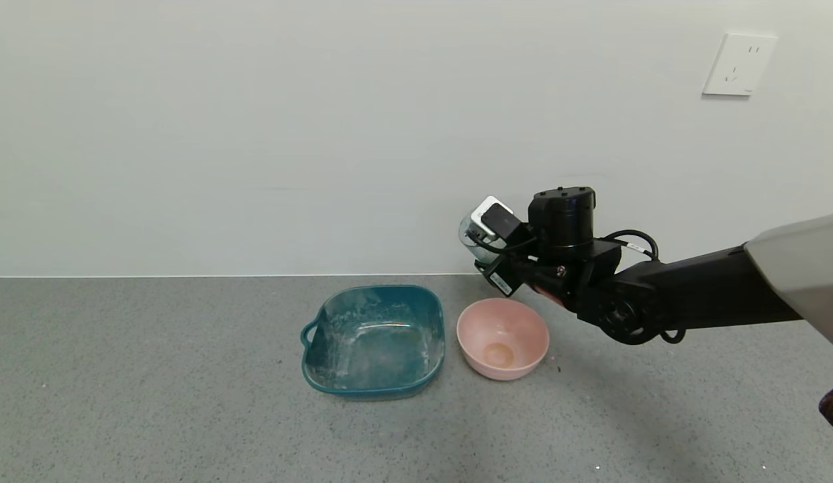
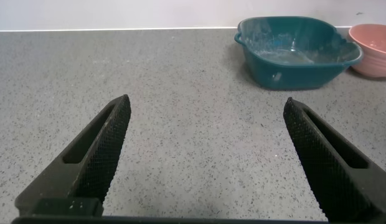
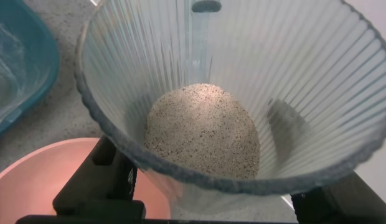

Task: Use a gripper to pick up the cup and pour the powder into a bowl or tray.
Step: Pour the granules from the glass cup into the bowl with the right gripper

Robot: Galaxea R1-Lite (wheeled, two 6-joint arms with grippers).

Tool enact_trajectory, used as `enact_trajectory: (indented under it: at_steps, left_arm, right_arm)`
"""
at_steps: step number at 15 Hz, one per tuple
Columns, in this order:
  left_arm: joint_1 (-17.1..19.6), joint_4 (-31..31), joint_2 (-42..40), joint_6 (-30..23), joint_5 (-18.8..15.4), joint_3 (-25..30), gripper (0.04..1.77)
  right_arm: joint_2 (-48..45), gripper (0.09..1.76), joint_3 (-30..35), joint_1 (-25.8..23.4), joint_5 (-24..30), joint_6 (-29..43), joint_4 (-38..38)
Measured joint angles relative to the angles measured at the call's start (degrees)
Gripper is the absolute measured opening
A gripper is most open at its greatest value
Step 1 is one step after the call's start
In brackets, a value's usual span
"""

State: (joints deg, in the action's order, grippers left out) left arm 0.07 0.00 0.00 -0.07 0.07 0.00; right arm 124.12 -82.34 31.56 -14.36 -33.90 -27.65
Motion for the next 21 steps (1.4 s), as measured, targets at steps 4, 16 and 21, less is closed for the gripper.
enact_trajectory:
  at_steps: [4, 16, 21]
  left_arm:
    - [0.0, 0.0, 0.0, 0.0, 0.0, 0.0, 1.76]
    - [0.0, 0.0, 0.0, 0.0, 0.0, 0.0, 1.76]
    - [0.0, 0.0, 0.0, 0.0, 0.0, 0.0, 1.76]
  right_arm:
    - [3.6, 1.35, -4.8, 2.6, -4.3, -5.1, 0.0]
    - [8.8, 1.35, -9.3, 7.4, -12.8, -25.0, -0.5]
    - [10.5, 1.35, -9.6, 8.4, -12.9, -32.1, -0.5]
